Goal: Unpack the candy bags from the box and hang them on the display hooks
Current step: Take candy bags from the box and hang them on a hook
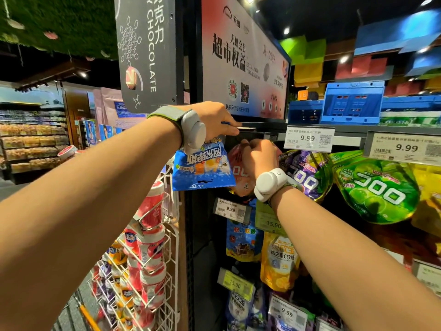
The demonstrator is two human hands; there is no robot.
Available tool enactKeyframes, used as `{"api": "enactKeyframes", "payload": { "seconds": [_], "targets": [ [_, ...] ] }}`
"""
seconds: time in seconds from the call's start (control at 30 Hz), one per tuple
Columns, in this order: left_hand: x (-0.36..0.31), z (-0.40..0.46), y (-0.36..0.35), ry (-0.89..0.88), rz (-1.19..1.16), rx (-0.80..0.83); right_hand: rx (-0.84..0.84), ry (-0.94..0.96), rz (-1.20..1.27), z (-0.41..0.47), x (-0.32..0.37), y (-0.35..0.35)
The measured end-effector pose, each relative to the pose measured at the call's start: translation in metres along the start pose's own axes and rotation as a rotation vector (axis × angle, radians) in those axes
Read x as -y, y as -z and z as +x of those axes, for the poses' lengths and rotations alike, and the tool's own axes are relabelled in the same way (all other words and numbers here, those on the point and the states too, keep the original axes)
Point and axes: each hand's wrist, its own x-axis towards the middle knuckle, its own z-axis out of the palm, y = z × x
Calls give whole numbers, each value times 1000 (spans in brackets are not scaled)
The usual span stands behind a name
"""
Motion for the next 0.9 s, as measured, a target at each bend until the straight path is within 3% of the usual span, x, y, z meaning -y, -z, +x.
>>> {"api": "enactKeyframes", "payload": {
  "seconds": [0.27, 0.4, 0.5, 0.7, 0.9],
  "targets": [
    [3, 1, -6, 11, -20, 9, 14, 86, -280, -12, 4, 9],
    [3, -1, -11, 40, -35, -16, -29, -107, -132, -5, -8, -7],
    [-1, -3, -11, 64, -54, -34, 64, 5, -197, -11, -15, -2],
    [-10, -7, -22, 165, -97, -70, 71, 64, -153, -45, -10, 27],
    [-30, -24, -39, 302, -346, -171, 47, 136, -25, -81, -10, 73]
  ]
}}
